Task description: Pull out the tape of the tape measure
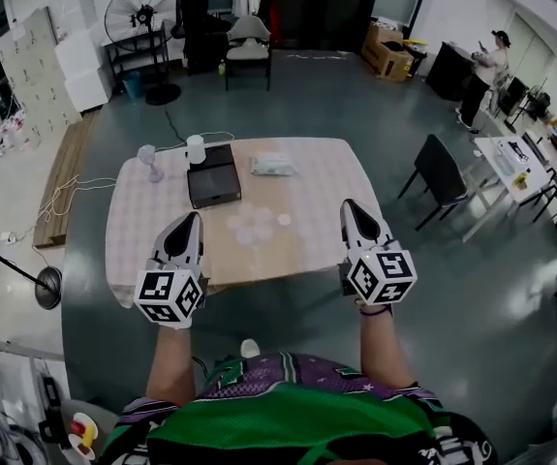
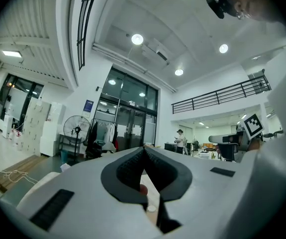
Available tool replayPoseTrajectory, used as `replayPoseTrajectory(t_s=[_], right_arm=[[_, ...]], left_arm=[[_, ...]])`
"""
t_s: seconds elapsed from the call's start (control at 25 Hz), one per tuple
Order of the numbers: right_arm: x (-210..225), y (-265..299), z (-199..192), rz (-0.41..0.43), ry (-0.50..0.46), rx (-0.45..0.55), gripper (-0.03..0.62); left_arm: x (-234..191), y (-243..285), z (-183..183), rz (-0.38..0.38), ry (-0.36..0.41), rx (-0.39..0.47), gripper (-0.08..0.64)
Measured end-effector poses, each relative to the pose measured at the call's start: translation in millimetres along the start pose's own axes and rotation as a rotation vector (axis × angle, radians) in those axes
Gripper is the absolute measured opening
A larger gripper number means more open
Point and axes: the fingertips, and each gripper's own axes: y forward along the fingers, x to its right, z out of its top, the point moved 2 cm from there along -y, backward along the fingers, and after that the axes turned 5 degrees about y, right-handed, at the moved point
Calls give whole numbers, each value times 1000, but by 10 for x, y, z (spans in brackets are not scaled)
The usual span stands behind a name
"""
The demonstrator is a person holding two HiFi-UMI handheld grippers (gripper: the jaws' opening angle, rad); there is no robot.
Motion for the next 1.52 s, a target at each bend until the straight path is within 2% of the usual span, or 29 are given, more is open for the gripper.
replayPoseTrajectory(t_s=[0.28, 0.52, 0.6, 0.64, 0.76, 0.8, 0.88, 1.16, 1.36, 1.52], right_arm=[[-20, 493, -123, -38, -6, -7, 6], [33, 770, -94, -53, -15, 10, 9], [-54, 857, -97, -22, -21, 5, 84], [-105, 896, -111, -3, -22, -1, 128], [-201, 980, -171, 41, -27, -22, 214], [-209, 999, -198, 48, -32, -33, 230], [-200, 1027, -271, 50, -40, -58, 232], [-34, 1091, -765, 12, -53, -185, 232], [137, 1136, -1250, -7, -92, -305, 230], [288, 1247, -1638, -10, -93, -360, 225]], left_arm=[[-382, 418, -155, -55, -15, -10, 21], [-446, 592, -224, -86, -30, -1, 21], [-526, 603, -209, -83, -34, 6, 25], [-561, 604, -205, -83, -32, 8, 53], [-615, 619, -202, -82, -5, 12, 203], [-617, 627, -207, -80, 6, 12, 226], [-597, 653, -232, -85, 19, 8, 227], [-391, 849, -565, -173, 36, -67, 227], [-274, 1003, -882, -206, 0, -114, 227], [-201, 1107, -1129, -224, -6, -137, 225]])
